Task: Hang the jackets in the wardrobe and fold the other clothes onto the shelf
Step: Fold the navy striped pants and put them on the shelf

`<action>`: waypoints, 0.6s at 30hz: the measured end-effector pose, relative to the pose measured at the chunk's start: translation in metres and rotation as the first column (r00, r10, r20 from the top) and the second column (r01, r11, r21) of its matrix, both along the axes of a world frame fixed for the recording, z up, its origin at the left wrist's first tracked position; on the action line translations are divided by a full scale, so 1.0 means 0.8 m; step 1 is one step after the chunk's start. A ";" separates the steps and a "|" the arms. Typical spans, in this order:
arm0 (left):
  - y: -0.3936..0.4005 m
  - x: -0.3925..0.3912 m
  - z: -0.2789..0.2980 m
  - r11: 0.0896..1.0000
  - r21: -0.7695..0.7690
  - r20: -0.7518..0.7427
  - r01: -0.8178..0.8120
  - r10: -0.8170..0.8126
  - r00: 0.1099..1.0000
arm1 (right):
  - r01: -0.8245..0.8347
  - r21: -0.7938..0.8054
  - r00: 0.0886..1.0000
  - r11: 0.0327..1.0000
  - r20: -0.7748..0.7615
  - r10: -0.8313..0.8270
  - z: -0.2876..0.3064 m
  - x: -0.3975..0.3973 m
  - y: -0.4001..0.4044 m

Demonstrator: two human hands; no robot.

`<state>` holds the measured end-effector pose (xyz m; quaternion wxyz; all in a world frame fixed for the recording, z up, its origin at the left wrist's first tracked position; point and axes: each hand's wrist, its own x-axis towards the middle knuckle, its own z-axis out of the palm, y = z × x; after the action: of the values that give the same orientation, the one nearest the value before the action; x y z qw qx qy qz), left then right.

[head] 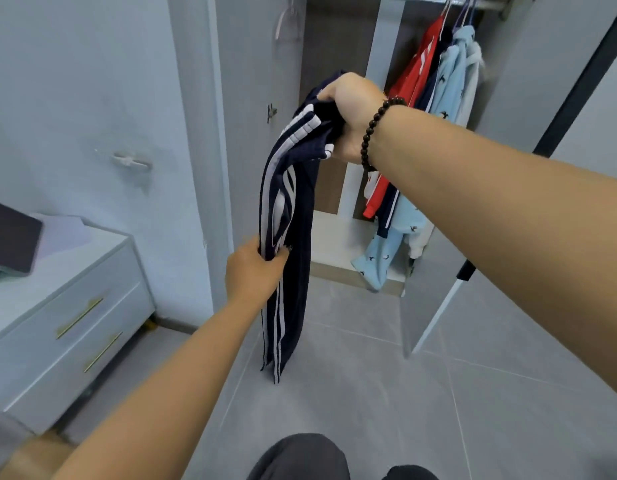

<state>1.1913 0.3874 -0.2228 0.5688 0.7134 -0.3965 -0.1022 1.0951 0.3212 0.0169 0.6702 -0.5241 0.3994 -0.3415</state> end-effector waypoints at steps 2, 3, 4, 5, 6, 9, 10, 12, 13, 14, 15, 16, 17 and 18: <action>0.029 0.009 -0.003 0.999 0.047 0.035 0.009 -0.011 0.999 | -0.024 -0.019 0.998 1.000 0.057 0.025 0.005 -0.013 0.031; 0.044 0.017 -0.004 0.999 0.051 0.063 -0.007 0.004 0.998 | -0.022 -0.042 1.000 0.999 0.019 0.023 0.004 -0.022 0.039; 0.060 0.026 -0.004 0.998 0.052 0.088 -0.032 0.027 0.996 | -0.031 -0.062 1.000 0.998 0.001 0.031 0.002 -0.030 0.043; 0.077 0.036 -0.004 0.997 0.056 0.120 -0.060 0.053 0.991 | -0.040 -0.068 0.999 0.997 -0.016 0.039 -0.001 -0.039 0.050; 0.095 0.044 -0.004 0.994 0.066 0.163 -0.088 0.076 0.984 | -0.044 -0.081 0.999 0.996 -0.004 0.044 -0.006 -0.048 0.055; 0.149 0.060 -0.013 0.978 0.143 0.283 -0.151 0.106 0.953 | -0.075 -0.085 0.997 0.994 0.001 0.075 -0.016 -0.076 0.081; 0.166 0.059 -0.021 0.973 0.186 0.298 -0.138 0.078 0.951 | -0.083 -0.090 0.996 0.992 0.015 0.085 -0.018 -0.084 0.086; 0.196 0.046 -0.045 0.954 0.292 0.302 -0.060 -0.032 0.953 | -0.094 -0.103 0.995 0.990 0.037 0.098 -0.017 -0.103 0.097; 0.209 0.036 -0.058 0.939 0.345 0.308 -0.011 -0.102 0.946 | -0.095 -0.112 0.994 0.989 0.049 0.101 -0.015 -0.114 0.103; 0.221 0.024 -0.069 0.922 0.386 0.331 0.025 -0.163 0.930 | -0.094 -0.123 0.993 0.988 0.061 0.103 -0.013 -0.128 0.107; 0.231 0.012 -0.077 0.912 0.407 0.358 0.053 -0.212 0.909 | -0.097 -0.129 0.992 0.987 0.063 0.106 -0.011 -0.144 0.110; 0.240 -0.001 -0.083 0.907 0.413 0.378 0.083 -0.254 0.890 | -0.102 -0.144 0.992 0.984 0.058 0.112 -0.012 -0.161 0.112; 0.247 -0.012 -0.087 0.900 0.419 0.389 0.124 -0.301 0.871 | -0.098 -0.158 0.993 0.983 0.046 0.106 -0.013 -0.180 0.115; 0.252 -0.024 -0.089 0.887 0.428 0.386 0.174 -0.353 0.852 | -0.091 -0.167 0.995 0.982 0.024 0.096 -0.017 -0.201 0.116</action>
<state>1.1725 0.5889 -0.2936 0.2922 0.7506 -0.5864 -0.0860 0.9342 0.4139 0.0032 0.6459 -0.5907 0.3338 -0.3499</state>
